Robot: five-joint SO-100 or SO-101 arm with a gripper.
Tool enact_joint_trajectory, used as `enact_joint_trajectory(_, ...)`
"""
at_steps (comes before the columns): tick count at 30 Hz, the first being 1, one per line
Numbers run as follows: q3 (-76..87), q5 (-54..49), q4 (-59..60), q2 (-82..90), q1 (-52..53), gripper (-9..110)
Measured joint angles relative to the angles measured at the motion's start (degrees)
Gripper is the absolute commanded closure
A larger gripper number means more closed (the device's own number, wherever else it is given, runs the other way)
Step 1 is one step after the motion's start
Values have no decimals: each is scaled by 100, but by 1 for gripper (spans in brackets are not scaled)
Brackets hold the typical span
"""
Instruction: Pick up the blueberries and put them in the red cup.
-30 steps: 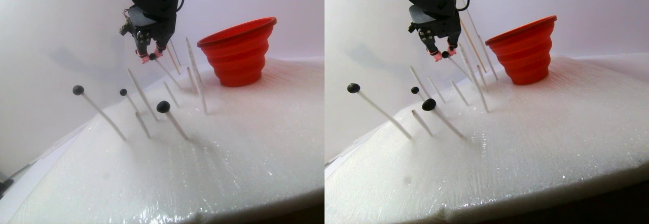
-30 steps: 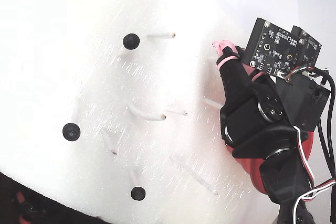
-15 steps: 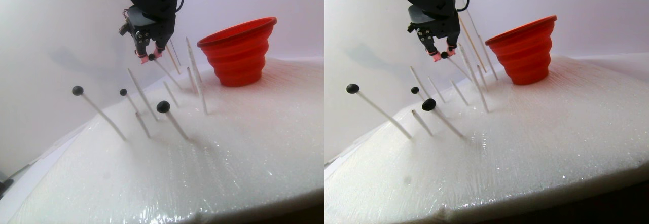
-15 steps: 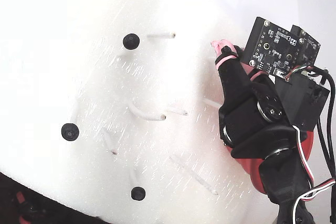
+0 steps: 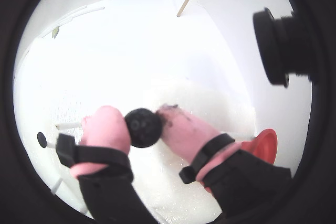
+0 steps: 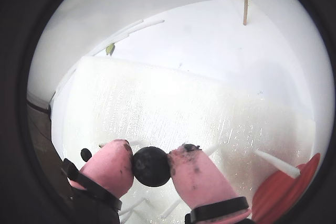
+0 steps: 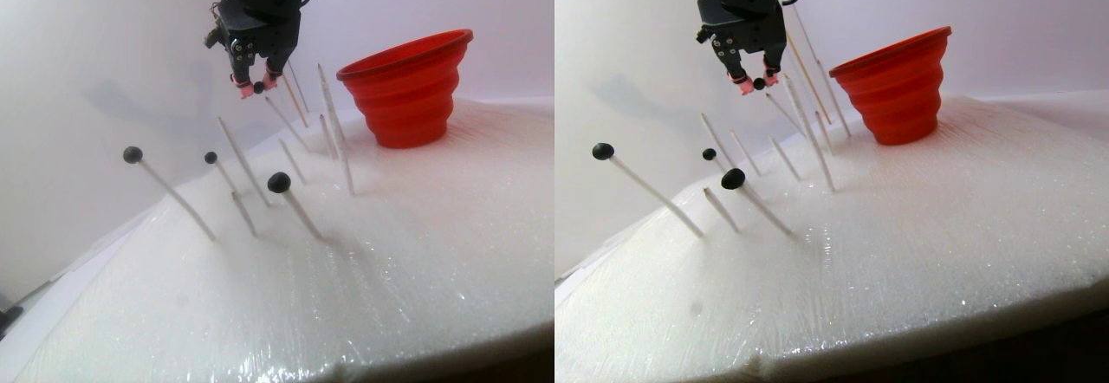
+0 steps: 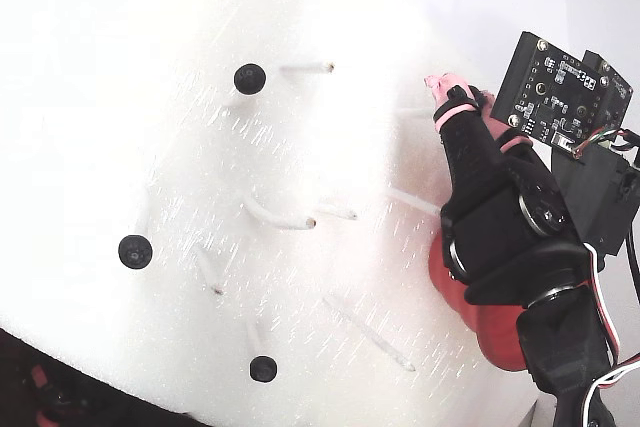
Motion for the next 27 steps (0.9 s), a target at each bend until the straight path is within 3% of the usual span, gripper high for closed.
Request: enact_joint_trajectory(27,466,167,1169,1380,369,90)
